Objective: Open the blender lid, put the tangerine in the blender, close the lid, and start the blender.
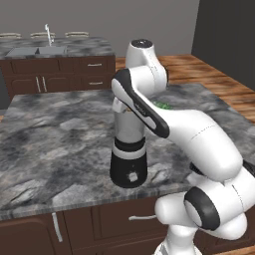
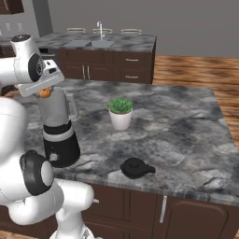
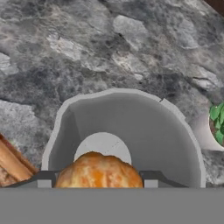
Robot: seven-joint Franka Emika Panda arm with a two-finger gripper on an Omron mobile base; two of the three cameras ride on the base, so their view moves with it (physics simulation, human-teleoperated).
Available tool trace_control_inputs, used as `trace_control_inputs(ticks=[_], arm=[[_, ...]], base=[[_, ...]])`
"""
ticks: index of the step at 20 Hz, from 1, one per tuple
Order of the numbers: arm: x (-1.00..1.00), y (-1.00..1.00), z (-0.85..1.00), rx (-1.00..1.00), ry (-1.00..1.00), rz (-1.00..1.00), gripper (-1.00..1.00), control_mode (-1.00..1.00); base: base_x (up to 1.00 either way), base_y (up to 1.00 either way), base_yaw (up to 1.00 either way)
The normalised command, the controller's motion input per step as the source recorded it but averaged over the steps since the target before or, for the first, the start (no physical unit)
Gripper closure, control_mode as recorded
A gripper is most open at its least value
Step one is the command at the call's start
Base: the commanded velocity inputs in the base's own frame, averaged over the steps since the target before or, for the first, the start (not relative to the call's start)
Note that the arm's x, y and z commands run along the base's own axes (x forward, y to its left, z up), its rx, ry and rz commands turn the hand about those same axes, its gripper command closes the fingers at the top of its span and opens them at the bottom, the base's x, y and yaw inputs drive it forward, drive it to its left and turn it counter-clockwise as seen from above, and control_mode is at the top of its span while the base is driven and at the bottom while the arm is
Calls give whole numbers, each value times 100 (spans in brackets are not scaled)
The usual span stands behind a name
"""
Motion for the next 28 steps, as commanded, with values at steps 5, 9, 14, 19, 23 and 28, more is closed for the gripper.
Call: trace_control_inputs(ticks=[5,9,14,19,23,28], arm=[[28,0,-40,0,8,0,100,-100],[11,-4,-16,0,1,0,100,-100],[16,-2,-21,0,0,0,100,-100],[11,0,-46,0,0,0,100,-100],[0,0,-49,0,0,0,-100,-100],[-2,-6,-11,0,0,0,-100,-100]], base=[[0,0,0],[0,0,0],[0,0,0],[0,0,0],[0,0,0],[0,0,0]])
